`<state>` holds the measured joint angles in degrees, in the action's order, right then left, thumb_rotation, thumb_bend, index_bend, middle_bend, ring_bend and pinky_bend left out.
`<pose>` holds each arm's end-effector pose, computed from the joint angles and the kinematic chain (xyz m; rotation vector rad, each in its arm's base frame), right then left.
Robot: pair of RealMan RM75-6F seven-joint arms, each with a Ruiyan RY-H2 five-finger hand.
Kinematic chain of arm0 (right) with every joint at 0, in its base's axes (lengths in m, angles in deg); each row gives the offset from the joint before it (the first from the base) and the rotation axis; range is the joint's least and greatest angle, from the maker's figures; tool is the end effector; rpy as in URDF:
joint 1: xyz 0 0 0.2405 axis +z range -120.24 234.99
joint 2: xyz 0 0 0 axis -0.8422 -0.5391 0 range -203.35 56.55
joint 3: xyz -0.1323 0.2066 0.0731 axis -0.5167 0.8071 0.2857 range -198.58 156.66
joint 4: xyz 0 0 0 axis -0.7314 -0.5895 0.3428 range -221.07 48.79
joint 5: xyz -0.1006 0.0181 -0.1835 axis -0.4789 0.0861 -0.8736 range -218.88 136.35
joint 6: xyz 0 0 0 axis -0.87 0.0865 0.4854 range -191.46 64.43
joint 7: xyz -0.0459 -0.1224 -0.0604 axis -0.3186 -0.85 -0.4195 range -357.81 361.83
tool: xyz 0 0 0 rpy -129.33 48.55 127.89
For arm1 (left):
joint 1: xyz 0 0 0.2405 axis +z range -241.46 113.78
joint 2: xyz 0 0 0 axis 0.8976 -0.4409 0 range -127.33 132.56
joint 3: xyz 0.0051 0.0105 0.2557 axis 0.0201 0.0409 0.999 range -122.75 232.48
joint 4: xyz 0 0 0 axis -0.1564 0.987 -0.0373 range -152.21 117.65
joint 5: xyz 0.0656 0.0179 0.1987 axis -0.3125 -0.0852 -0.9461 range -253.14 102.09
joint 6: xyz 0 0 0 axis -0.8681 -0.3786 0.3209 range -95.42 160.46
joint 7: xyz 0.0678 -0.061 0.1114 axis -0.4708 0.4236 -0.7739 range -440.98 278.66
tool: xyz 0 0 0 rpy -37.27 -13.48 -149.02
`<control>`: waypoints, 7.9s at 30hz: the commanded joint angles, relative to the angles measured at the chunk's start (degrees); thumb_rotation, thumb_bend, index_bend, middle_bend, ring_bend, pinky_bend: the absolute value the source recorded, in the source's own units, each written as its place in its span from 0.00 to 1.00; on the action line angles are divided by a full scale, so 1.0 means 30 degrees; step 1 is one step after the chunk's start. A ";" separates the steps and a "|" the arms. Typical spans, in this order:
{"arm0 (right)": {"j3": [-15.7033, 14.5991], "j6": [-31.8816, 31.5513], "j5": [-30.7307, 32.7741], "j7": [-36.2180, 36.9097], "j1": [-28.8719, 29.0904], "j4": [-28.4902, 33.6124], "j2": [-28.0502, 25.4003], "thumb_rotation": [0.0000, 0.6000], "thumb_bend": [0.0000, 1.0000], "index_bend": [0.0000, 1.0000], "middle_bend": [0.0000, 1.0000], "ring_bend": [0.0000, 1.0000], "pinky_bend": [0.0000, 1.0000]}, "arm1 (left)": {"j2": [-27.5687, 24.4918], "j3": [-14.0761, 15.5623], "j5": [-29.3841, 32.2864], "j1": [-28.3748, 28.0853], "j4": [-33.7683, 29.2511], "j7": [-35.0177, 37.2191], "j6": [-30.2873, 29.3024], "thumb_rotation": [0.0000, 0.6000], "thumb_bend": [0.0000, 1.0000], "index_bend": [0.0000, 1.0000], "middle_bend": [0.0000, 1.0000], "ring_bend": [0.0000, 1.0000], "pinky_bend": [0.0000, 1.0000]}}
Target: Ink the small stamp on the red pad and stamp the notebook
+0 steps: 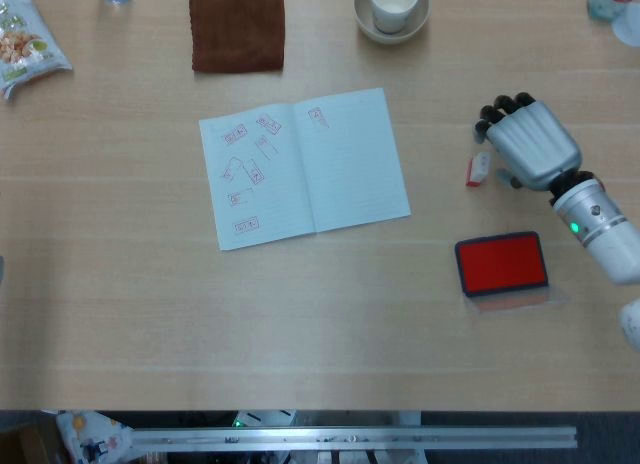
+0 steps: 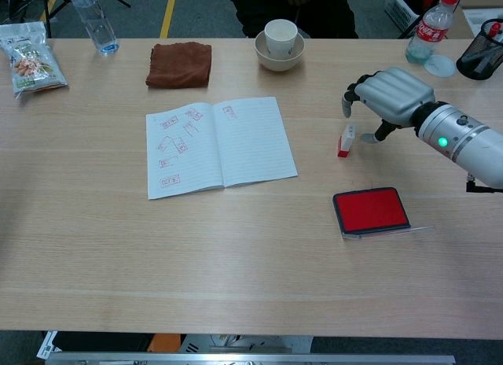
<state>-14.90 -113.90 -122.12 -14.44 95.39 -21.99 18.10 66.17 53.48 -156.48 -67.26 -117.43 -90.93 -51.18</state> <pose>-0.2283 -0.3521 -0.0210 2.0048 -0.6268 0.6585 -0.3032 0.1652 0.1472 -1.3601 -0.9652 -0.7760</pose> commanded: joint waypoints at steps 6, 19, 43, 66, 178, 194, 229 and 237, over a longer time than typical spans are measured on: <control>-0.0147 0.0468 0.0212 -0.0229 0.0419 -0.0434 0.0497 1.00 0.17 0.43 0.35 0.24 0.30 | -0.0001 -0.0008 0.0043 0.0009 0.0070 0.0042 0.0042 1.00 0.32 0.22 0.13 0.15 0.10; -0.0248 0.0559 0.0839 -0.0855 0.0496 -0.0158 0.0713 1.00 0.20 0.43 0.35 0.24 0.30 | -0.0099 -0.0090 0.0109 0.0054 0.0260 0.0459 0.0023 1.00 0.32 0.22 0.13 0.15 0.10; -0.0319 0.1260 0.1944 -0.1263 0.0839 0.0049 0.0723 1.00 0.27 0.46 0.38 0.24 0.31 | -0.0128 -0.0082 0.0241 0.0156 0.0406 0.0617 0.0063 1.00 0.32 0.22 0.13 0.15 0.10; -0.0140 0.1678 0.2789 -0.1384 0.1165 -0.0268 0.1046 1.00 0.38 0.62 0.44 0.28 0.32 | -0.0152 -0.0111 0.0264 0.0230 0.0486 0.0794 0.0014 1.00 0.33 0.22 0.13 0.15 0.10; -0.0637 0.0367 -0.0436 0.0039 0.0370 0.5726 -0.1673 1.00 0.39 0.65 0.45 0.29 0.32 | -0.0317 0.0285 -0.0562 0.0159 -0.0169 0.0419 0.0162 1.00 0.32 0.21 0.13 0.15 0.10; 0.0452 0.2039 0.1993 -0.2122 0.2420 0.2530 0.2358 1.00 0.39 0.65 0.45 0.29 0.32 | -0.0412 0.0375 -0.0509 0.0374 0.0060 0.0816 0.0012 1.00 0.32 0.21 0.13 0.15 0.10; -0.0198 0.2165 0.1892 -0.1868 0.3282 -0.0959 0.4600 1.00 0.39 0.65 0.45 0.30 0.32 | -0.0363 0.0319 -0.0288 0.0474 0.0655 0.1390 0.0137 1.00 0.32 0.21 0.13 0.15 0.10; -0.0199 0.2202 0.1908 -0.1500 0.3285 -0.1375 0.4834 1.00 0.39 0.65 0.45 0.29 0.32 | -0.0374 0.0323 -0.0253 0.0521 0.0701 0.1442 0.0119 1.00 0.32 0.21 0.13 0.15 0.10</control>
<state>-15.49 -107.29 -116.39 -18.97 105.24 -26.08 32.57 65.05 54.45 -157.23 -65.70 -115.33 -86.61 -50.82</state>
